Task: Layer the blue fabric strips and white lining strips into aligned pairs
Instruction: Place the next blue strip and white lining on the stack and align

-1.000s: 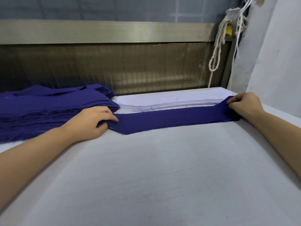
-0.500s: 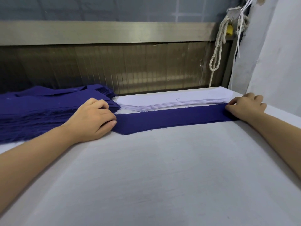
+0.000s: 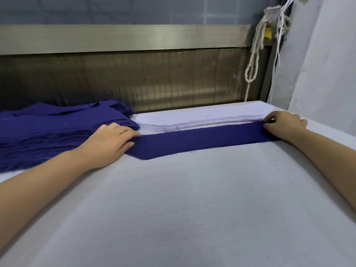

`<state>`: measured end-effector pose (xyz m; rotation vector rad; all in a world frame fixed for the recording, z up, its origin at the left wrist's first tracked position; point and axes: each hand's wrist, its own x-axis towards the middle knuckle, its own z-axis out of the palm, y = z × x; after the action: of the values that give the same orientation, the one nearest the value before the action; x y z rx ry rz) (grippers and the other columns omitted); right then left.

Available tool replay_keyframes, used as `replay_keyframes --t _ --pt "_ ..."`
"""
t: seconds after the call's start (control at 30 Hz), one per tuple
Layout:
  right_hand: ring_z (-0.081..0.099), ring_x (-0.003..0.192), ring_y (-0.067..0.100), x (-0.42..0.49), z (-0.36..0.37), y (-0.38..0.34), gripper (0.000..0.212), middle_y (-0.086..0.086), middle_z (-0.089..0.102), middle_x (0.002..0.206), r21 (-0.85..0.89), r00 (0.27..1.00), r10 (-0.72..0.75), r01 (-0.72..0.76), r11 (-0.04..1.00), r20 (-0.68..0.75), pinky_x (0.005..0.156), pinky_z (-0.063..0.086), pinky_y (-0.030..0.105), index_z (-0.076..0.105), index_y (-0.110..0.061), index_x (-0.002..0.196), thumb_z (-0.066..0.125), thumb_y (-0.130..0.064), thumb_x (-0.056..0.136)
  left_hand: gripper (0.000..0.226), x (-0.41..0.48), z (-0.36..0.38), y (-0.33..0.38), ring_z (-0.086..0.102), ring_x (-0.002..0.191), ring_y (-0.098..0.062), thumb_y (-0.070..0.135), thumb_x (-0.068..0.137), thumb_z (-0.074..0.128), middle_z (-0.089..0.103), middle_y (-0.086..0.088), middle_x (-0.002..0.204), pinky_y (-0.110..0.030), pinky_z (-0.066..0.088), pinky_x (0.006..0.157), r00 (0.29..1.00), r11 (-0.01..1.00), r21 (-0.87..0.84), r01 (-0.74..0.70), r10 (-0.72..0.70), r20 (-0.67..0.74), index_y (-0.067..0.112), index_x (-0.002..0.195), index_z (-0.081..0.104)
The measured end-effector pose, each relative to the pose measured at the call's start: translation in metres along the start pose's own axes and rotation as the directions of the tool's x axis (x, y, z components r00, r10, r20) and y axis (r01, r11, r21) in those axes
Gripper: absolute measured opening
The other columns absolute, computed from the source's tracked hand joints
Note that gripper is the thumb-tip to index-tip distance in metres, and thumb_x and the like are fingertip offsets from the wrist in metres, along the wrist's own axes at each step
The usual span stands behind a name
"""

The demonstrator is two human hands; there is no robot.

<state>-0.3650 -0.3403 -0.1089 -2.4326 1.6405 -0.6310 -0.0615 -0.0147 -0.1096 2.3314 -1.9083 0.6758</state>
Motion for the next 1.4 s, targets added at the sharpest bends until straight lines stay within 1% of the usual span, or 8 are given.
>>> replay_keyframes --t 0.23,0.4,0.6,0.8,0.93,1.17,1.27,1.4 --pt "0.05 0.112 0.037 -0.004 -0.004 -0.003 0.046 0.018 0.059 0.118 0.177 0.99 -0.139 0.14 0.974 -0.021 0.096 0.04 0.043 0.058 -0.015 0.119 0.048 0.007 0.081 0.043 0.007 -0.001 0.002 0.039 0.114 -0.016 0.034 0.099 0.037 0.049 0.011 0.133 -0.028 0.027 0.086 0.986 0.995 0.02 0.101 -0.102 0.135 0.032 0.142 0.032" --pt "0.043 0.125 0.038 -0.002 -0.002 -0.004 0.053 0.022 0.048 0.137 0.168 0.986 -0.156 0.163 0.972 -0.055 0.103 0.031 0.035 0.043 -0.001 0.137 0.049 0.01 0.086 0.047 0.01 -0.007 0.003 0.037 0.114 -0.019 0.029 0.096 0.047 0.05 0.005 0.126 -0.033 0.027 0.096 0.961 0.972 -0.125 0.199 -0.168 0.219 0.03 0.142 0.033" --pt "0.053 0.112 0.037 -0.002 -0.002 -0.004 0.032 0.019 0.063 0.119 0.214 0.977 -0.18 0.201 0.956 -0.114 0.093 0.038 0.033 0.067 -0.002 0.11 0.048 0.01 0.087 0.045 0.007 -0.008 0.01 0.046 0.118 -0.012 0.012 0.093 0.055 0.051 0.008 0.131 -0.023 0.033 0.094 0.974 0.887 -0.404 0.224 -0.195 0.114 0.024 0.134 0.043" --pt "0.056 0.099 0.031 -0.006 -0.002 -0.005 0.038 0.011 0.068 0.099 0.336 0.969 -0.151 0.211 0.918 -0.197 0.08 0.037 0.025 0.072 -0.008 0.083 0.042 0.016 0.079 0.039 0.007 -0.014 0.008 0.044 0.106 -0.001 0.003 0.089 0.058 0.052 0.021 0.115 -0.011 0.032 0.083 0.933 0.738 -0.64 0.213 -0.347 -0.09 0.031 0.115 0.055" --pt "0.052 0.086 0.018 -0.007 0.001 -0.011 0.035 0.004 0.063 0.088 0.604 0.984 -0.038 0.136 0.785 -0.172 0.062 0.041 0.01 0.065 -0.018 0.073 0.045 0.008 0.084 0.036 0.01 -0.022 -0.003 0.045 0.114 -0.006 0.003 0.087 0.061 0.054 0.021 0.112 -0.022 0.037 0.093 0.842 0.571 -0.796 0.202 -0.516 -0.157 0.031 0.109 0.059" --pt "0.054 0.074 0.011 -0.017 -0.002 -0.049 0.044 -0.015 0.064 0.063 0.865 0.99 0.008 0.12 0.486 -0.142 0.066 0.046 0.023 0.061 -0.028 0.071 0.049 0.013 0.082 0.038 -0.003 -0.044 -0.037 0.056 0.108 -0.02 0.0 0.089 0.058 0.057 -0.006 0.121 -0.016 0.051 0.055 0.693 0.394 -0.899 0.193 -0.703 -0.159 0.038 0.094 0.057" --pt "0.055 0.08 0.017 -0.021 0.002 -0.078 0.037 -0.016 0.064 0.066 0.878 0.994 -0.052 0.113 0.465 -0.1 0.071 0.045 0.028 0.062 -0.023 0.077 0.051 0.011 0.084 0.032 -0.017 -0.054 -0.063 0.055 0.11 -0.022 0.002 0.09 0.058 0.055 -0.005 0.123 -0.028 0.053 0.064 0.647 0.418 -0.863 0.284 -0.748 -0.149 0.033 0.1 0.058" --pt "0.056 0.097 0.025 -0.029 0.015 -0.126 0.029 0.006 0.062 0.102 0.919 0.995 -0.102 0.04 0.393 0.001 0.084 0.046 0.039 0.059 -0.011 0.114 0.054 0.003 0.089 0.027 -0.043 -0.061 -0.098 0.053 0.113 -0.025 0.004 0.09 0.058 0.058 -0.004 0.119 -0.042 0.047 0.093 0.605 0.517 -0.693 0.502 -0.783 -0.146 0.021 0.11 0.061"
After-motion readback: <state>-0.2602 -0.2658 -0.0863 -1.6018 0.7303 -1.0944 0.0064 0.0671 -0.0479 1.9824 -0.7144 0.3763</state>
